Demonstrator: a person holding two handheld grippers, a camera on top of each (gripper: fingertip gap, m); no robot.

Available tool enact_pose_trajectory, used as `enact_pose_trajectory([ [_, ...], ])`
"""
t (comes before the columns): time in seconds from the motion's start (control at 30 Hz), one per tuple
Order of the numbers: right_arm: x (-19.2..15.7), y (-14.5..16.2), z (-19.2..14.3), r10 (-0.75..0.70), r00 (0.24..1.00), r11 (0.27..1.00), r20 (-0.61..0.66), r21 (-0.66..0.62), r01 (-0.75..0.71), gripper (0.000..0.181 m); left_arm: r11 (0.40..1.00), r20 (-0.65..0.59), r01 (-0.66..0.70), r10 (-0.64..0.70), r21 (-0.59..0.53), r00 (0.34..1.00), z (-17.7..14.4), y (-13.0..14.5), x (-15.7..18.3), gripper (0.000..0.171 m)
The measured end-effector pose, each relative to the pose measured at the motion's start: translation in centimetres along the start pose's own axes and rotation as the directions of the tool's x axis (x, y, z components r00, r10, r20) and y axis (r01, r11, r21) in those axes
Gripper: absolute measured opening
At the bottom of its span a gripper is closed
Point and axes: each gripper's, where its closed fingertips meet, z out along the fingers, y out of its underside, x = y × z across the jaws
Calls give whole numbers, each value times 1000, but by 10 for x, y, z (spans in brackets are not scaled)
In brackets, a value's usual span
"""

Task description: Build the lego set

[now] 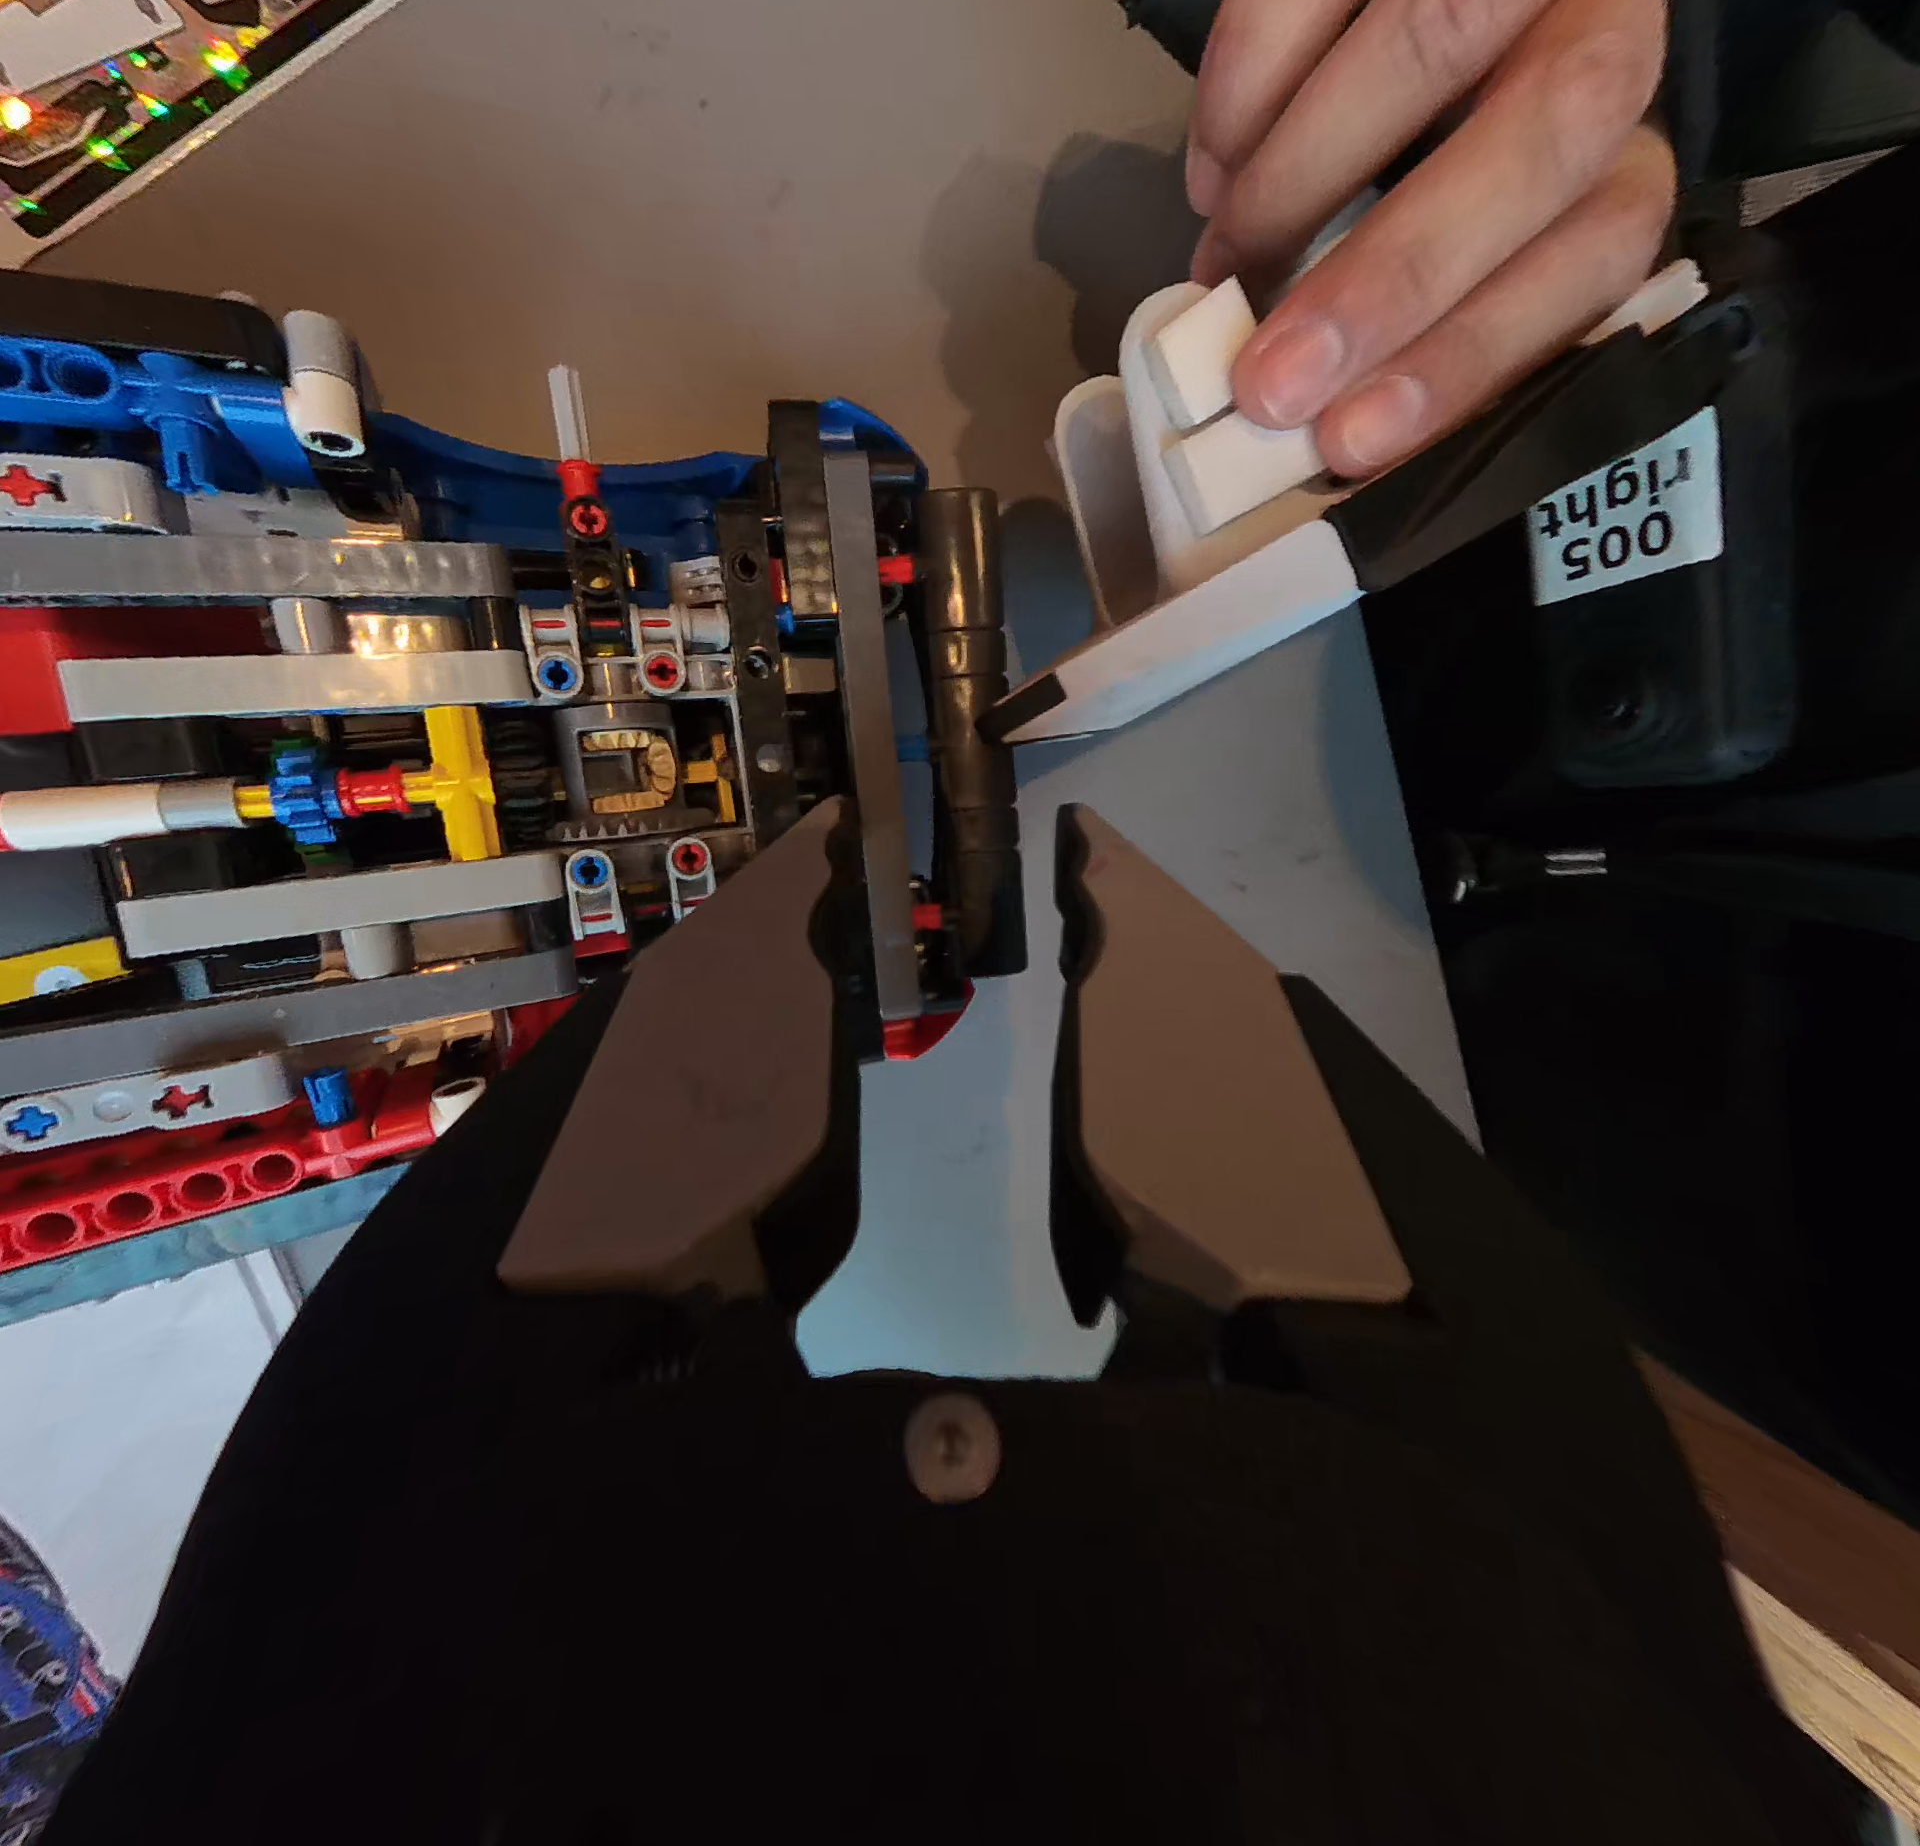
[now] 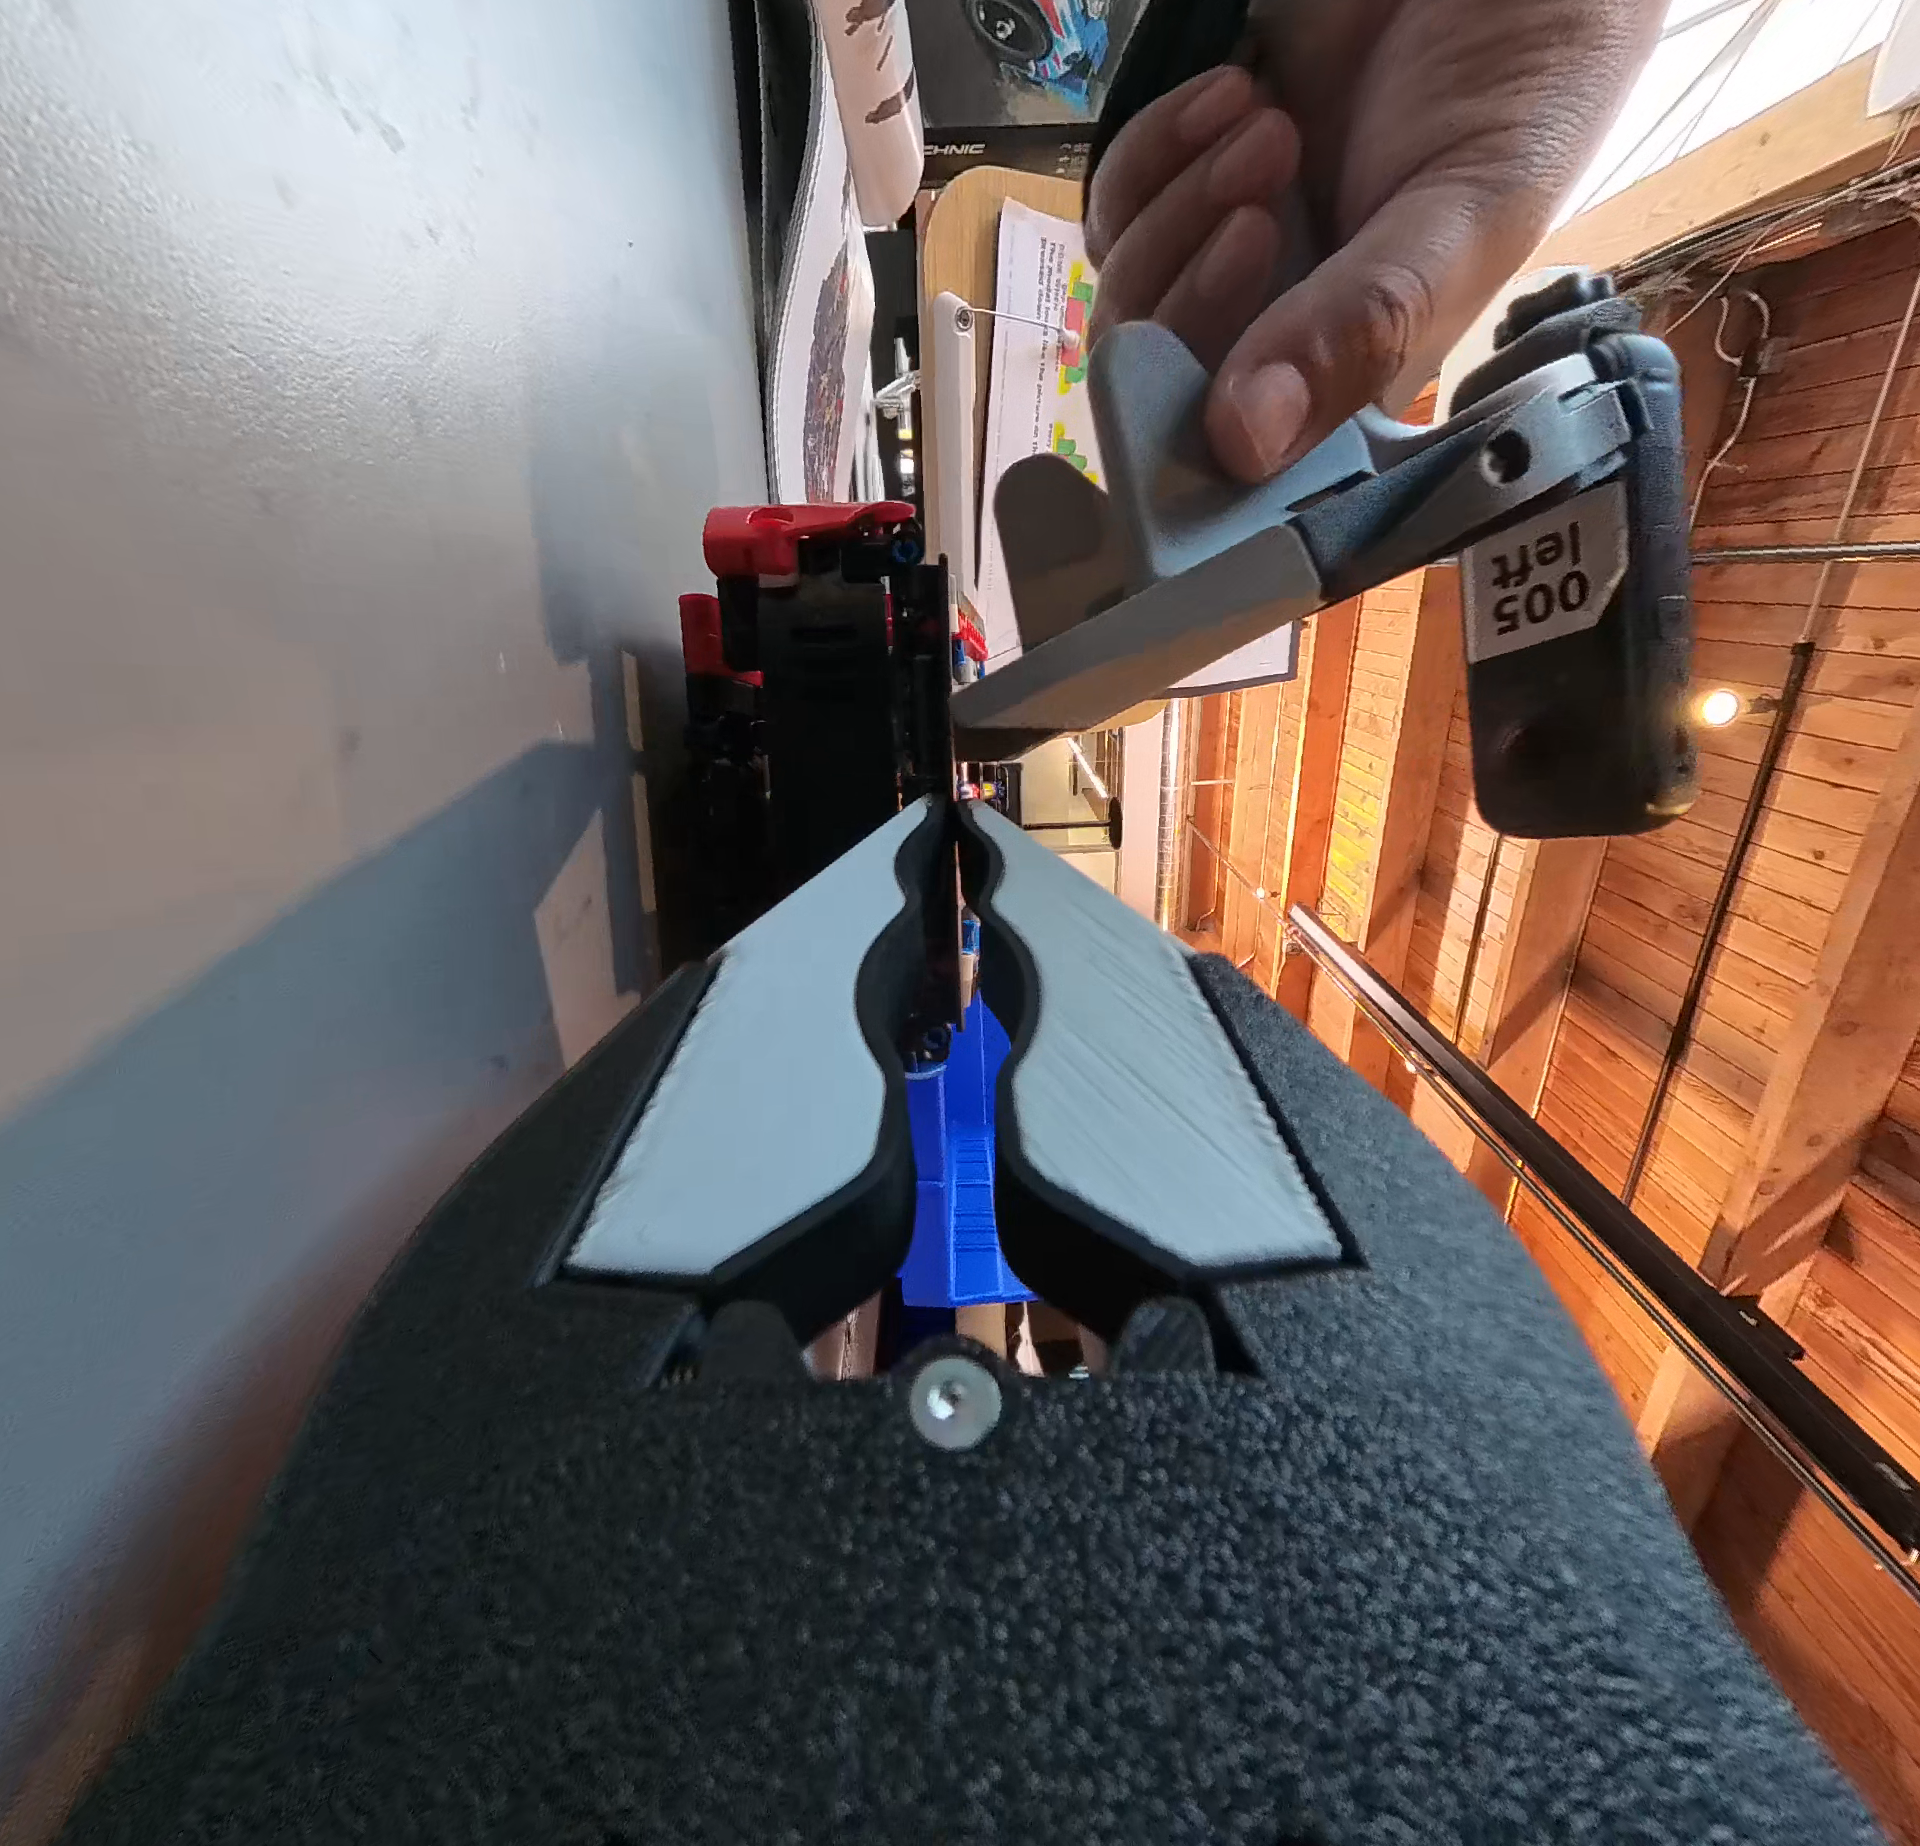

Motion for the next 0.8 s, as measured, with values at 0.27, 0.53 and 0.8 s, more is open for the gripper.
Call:
enact_pose_trajectory([
  [0.27, 0, 5, -1, -43, 999, 999, -34, 0, 43, 1, 1000, 10, -12, 12, -13, 1000, 2, -4, 0, 38],
  [0.53, -1, 8, -1, -64, 997, 998, -43, 15, 65, 1, 988, 131, -130, 141, -86, 981, 7, -5, -6, 33],
  [0.8, -3, 16, 1, -111, 993, 994, -45, 12, 111, 1, 1000, 59, -11, 11, 11, 998, 8, -14, -2, 51],
])
